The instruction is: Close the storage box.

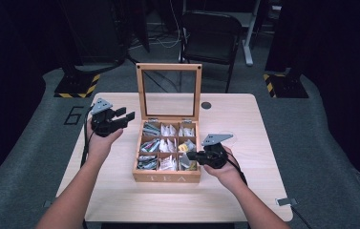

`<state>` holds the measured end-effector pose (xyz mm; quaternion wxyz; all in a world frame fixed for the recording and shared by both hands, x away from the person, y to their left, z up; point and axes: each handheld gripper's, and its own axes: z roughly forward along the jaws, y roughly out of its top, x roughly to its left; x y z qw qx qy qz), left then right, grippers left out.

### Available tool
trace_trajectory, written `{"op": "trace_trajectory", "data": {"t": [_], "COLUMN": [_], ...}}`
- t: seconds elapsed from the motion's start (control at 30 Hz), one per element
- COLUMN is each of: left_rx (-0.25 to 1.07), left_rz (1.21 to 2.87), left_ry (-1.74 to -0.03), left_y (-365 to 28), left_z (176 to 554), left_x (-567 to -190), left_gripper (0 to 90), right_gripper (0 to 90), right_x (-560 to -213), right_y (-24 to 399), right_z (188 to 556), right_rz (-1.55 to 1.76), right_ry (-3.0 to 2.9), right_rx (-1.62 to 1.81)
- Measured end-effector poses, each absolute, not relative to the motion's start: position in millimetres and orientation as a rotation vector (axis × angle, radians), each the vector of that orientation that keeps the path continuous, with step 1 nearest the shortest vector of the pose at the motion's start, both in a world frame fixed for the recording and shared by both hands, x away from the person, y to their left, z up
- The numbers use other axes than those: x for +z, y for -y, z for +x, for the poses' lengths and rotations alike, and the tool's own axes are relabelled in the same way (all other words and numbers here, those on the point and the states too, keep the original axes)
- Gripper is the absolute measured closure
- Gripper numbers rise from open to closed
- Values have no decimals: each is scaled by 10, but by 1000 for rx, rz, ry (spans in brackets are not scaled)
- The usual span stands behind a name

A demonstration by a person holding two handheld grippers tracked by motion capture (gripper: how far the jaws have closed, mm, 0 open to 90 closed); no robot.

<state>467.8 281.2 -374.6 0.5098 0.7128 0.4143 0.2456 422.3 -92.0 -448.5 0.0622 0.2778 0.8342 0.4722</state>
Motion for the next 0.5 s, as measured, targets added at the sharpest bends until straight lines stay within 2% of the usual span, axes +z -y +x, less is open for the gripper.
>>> {"op": "trace_trajectory", "data": {"t": [0.5], "left_rx": [596], "left_rz": [1705], "left_ry": [-1001], "left_y": [-2830], "left_z": [4664], "left_x": [-3718], "left_gripper": [531], "right_gripper": [891], "right_x": [-4183], "right_y": [916], "right_z": [4213], "right_rz": [784], "right_ry": [-2476], "right_rx": [1477]}}
